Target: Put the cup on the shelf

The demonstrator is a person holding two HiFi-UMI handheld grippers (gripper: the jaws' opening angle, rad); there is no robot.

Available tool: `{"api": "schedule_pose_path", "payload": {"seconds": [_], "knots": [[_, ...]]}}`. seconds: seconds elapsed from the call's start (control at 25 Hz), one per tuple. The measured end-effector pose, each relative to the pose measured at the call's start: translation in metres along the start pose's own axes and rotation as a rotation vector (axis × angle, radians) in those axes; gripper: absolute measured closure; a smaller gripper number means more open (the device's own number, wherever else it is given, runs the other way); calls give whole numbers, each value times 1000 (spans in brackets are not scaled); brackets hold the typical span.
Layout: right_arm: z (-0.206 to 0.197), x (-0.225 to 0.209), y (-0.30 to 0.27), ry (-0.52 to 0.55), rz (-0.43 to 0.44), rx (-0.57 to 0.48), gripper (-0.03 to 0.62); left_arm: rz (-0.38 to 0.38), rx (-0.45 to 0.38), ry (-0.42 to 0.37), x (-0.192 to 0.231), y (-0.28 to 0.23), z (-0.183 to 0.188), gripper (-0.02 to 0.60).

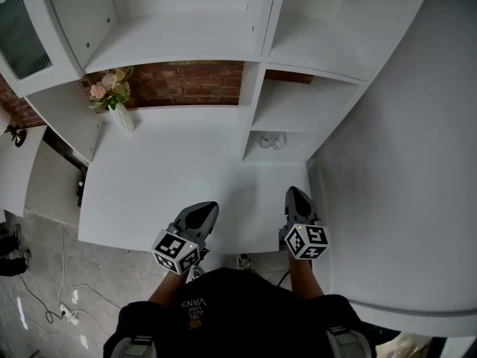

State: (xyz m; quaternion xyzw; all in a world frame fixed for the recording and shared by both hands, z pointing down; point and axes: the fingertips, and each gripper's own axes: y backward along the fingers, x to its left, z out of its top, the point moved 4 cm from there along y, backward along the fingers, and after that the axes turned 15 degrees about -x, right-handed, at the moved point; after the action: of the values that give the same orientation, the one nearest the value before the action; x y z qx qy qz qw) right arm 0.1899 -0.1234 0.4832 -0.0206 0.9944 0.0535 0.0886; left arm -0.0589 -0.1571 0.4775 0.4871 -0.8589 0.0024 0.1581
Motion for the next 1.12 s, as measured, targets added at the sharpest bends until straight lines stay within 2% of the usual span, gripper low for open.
{"api": "schedule_pose_path", "payload": {"seconds": [0.44,0.8,1.12], "knots": [[4,41,44,-4,-20,5,592,-70,18,4,0,19,6,574],[5,74,63,33,3,23,592,-104,36,18,4,37,5,574],[-1,90,70,-6,-8,14,594,-131,52,26,10,47,5,574]]}}
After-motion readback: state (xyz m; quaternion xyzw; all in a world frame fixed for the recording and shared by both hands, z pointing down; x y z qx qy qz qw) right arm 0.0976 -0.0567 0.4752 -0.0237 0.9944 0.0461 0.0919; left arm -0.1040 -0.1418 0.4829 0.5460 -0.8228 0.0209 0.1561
